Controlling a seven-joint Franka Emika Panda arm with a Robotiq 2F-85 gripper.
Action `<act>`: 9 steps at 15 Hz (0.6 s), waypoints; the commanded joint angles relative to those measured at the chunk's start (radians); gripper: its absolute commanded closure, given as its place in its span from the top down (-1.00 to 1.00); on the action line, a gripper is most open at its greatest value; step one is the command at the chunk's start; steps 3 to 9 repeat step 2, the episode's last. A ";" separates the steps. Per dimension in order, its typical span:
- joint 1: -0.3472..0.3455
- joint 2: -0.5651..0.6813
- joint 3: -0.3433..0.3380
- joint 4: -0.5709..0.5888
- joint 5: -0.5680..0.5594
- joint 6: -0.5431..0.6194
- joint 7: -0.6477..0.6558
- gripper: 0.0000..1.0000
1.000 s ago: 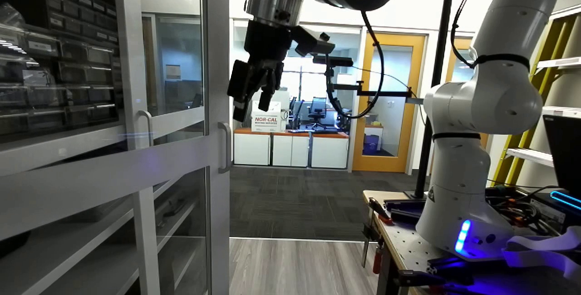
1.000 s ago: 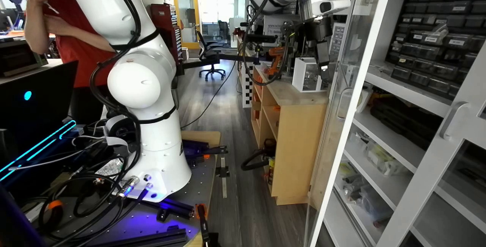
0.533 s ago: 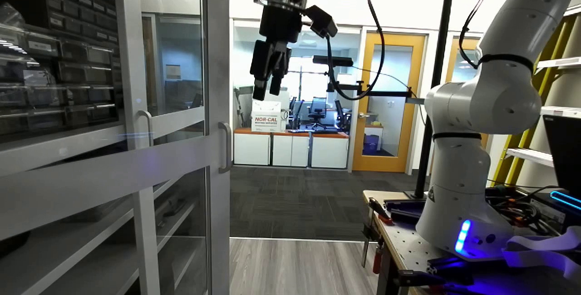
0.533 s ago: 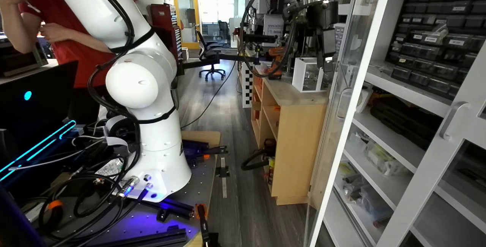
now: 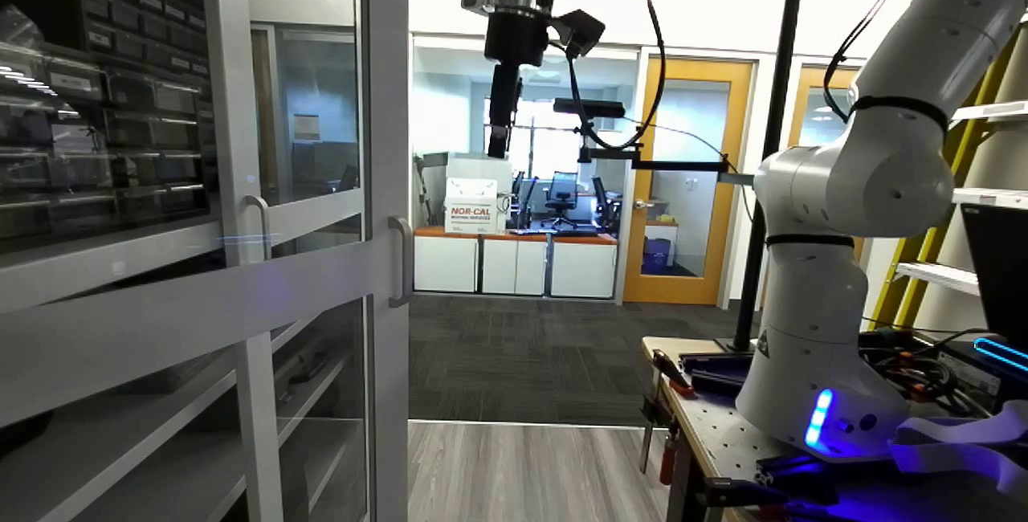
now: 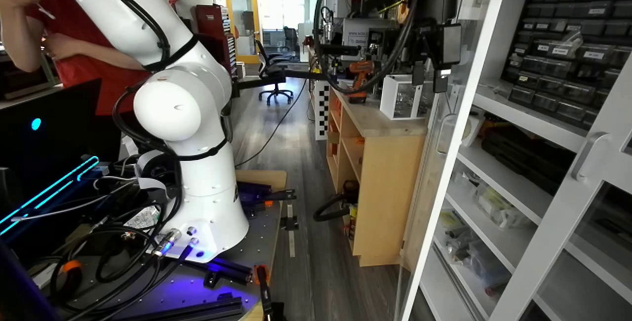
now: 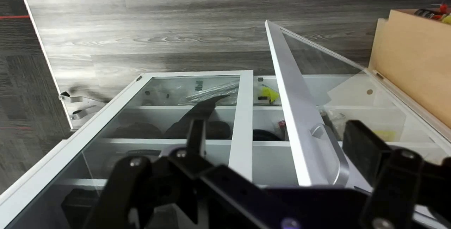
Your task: Open the cabinet drawer.
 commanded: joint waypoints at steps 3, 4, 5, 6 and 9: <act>-0.024 0.001 0.014 0.003 0.010 -0.003 -0.020 1.00; -0.024 0.001 0.014 0.003 0.010 -0.003 -0.020 1.00; -0.024 0.001 0.014 0.003 0.010 -0.003 -0.020 1.00; -0.024 0.001 0.014 0.003 0.010 -0.003 -0.020 1.00; -0.024 0.001 0.014 0.003 0.010 -0.003 -0.020 1.00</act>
